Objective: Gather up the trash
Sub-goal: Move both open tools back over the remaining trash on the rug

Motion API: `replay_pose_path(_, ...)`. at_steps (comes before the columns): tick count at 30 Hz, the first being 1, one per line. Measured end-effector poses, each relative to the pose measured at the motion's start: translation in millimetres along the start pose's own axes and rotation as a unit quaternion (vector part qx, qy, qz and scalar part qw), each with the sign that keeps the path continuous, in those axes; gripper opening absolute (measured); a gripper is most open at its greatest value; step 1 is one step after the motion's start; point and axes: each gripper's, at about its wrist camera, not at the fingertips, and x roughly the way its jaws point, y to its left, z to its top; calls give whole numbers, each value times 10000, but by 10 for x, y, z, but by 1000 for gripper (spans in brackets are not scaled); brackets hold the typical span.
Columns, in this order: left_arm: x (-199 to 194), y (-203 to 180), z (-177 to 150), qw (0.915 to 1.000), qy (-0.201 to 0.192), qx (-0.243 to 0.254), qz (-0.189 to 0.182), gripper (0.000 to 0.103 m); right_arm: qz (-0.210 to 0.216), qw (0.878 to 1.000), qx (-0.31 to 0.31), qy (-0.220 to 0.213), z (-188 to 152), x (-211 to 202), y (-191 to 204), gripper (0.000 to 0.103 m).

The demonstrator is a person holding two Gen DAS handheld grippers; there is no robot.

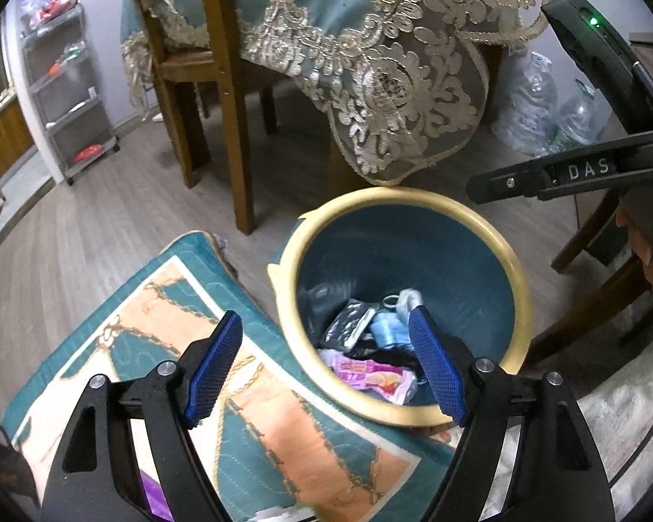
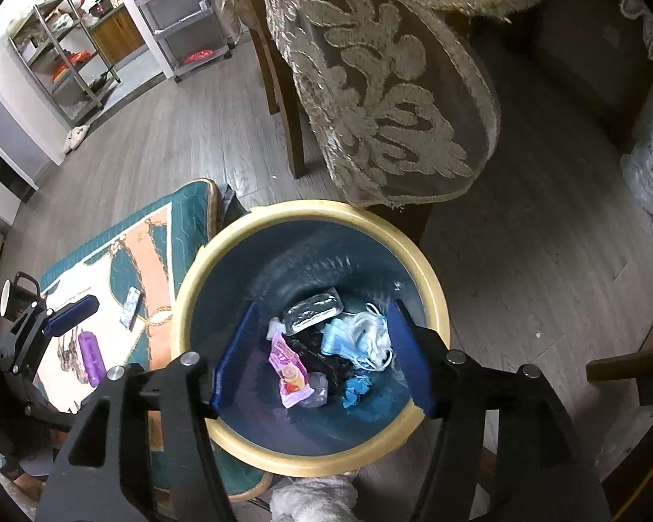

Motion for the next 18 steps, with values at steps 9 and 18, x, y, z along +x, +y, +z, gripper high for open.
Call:
replay_pose_path(9, -241, 294, -123, 9994, -72, -183, 291, 79, 121, 9996, -231, -125, 60, -48, 408, 72)
replay_pose_path(18, -496, 619, -306, 9970, -113, -466, 602, 79, 206, 9984, -475, -235, 114, -71, 939, 83)
